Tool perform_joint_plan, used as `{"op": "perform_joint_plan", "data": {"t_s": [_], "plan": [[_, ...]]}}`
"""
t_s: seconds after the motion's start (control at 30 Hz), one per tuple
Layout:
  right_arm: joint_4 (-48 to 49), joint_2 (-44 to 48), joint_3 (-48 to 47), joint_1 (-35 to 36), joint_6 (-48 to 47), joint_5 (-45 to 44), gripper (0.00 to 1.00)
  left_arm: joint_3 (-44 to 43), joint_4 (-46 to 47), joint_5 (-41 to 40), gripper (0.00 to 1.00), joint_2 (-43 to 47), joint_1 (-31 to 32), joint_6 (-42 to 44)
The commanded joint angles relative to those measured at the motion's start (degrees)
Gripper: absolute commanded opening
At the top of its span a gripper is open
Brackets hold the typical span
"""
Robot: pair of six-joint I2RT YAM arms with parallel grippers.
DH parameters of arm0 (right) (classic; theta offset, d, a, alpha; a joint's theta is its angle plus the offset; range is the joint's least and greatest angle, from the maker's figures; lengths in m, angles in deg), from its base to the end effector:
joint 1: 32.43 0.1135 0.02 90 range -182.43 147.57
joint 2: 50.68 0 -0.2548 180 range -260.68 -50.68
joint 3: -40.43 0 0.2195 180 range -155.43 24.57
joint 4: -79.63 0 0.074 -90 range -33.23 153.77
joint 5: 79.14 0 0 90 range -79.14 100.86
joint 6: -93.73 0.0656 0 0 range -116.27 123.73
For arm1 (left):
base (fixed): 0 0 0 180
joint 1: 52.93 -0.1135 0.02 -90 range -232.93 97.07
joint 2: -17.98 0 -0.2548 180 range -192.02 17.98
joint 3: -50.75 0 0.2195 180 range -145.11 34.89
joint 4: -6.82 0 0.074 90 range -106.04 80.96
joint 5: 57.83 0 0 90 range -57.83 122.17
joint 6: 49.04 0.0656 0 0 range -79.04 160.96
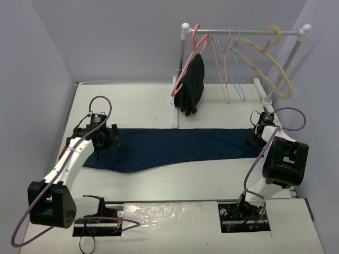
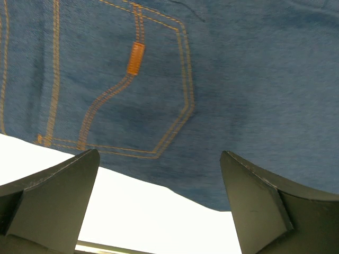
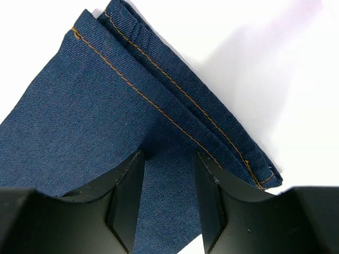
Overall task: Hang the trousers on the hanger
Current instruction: Fold the trousers at the center of the board.
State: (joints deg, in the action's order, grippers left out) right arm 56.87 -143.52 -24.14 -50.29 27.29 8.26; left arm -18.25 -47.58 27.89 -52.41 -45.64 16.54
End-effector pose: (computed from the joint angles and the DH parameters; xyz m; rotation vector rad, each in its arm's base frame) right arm 0.2977 -0.0990 0.1555 0.8885 2.2942 -0.0125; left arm 0.2310 -0.0246 0.2329 -0.4079 2.5121 -0.1225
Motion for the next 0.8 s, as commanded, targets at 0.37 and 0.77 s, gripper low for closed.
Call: {"op": "perform_joint_plan", "data": {"t_s": [0.37, 0.77], "plan": [[2.9, -9.4, -7.8, -1.2, -3.8, 3.1, 0.39, -0.5, -1.4, 6.4, 0.97, -20.2, 1.8, -7.3], [4.6, -13.9, -8.3, -4.7, -5.9, 1.1, 0.39, 0.3, -3.7, 5.0, 0.97, -24.2, -17.2, -4.3]]}}
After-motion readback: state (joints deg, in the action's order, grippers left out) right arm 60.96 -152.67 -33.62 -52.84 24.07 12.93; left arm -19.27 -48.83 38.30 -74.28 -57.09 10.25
